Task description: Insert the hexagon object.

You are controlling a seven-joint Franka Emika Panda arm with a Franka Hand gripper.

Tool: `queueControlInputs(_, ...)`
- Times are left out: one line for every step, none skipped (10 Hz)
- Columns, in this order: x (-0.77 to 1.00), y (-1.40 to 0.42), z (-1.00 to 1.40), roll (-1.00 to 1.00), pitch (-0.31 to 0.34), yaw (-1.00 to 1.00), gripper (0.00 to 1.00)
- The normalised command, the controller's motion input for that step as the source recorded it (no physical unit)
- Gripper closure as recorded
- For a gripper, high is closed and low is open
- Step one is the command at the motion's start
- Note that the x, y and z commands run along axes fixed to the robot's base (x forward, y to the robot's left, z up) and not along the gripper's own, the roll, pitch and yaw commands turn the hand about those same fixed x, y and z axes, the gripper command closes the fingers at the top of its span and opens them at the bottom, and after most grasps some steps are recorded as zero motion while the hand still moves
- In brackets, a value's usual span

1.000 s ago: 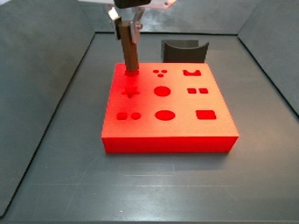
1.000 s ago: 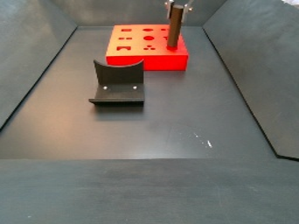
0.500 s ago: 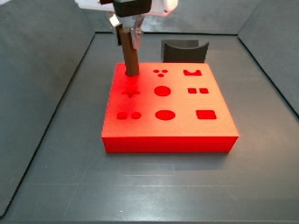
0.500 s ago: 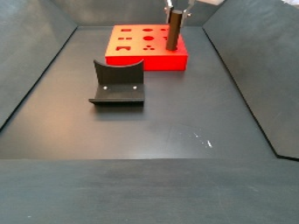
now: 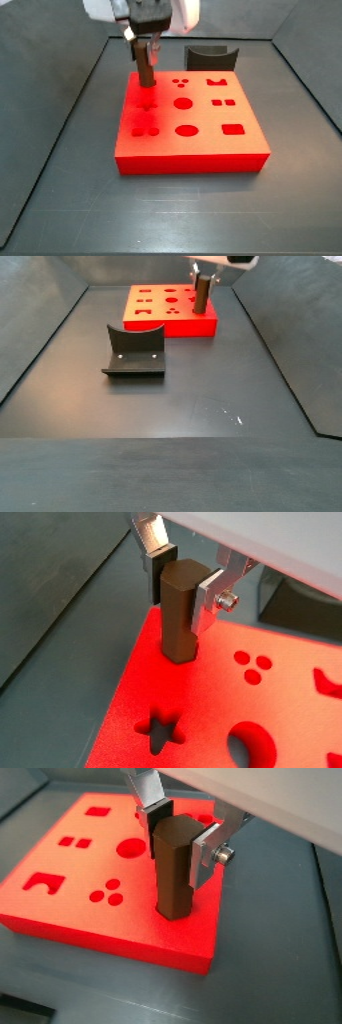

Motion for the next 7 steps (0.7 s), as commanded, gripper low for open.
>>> queueControlInputs(0.00,0.00,-0.66,0.00,0.233,-0.02,1.00)
queueControlInputs(0.00,0.00,-0.76,0.00,0.164,-0.05,1.00)
queueControlInputs(0.05,0.00,-0.74,0.02,0.130,-0.04,1.00)
queueControlInputs(0.03,0.00,-0.68,0.03,0.146,-0.04,1.00)
queueControlInputs(0.01,0.00,-0.59,0.02,0.141,-0.05,1.00)
queueControlInputs(0.03,0.00,-0.37,0.01,0.140,-0.07,1.00)
queueControlInputs(0.00,0.00,0.00,0.00,0.000,0.00,1.00)
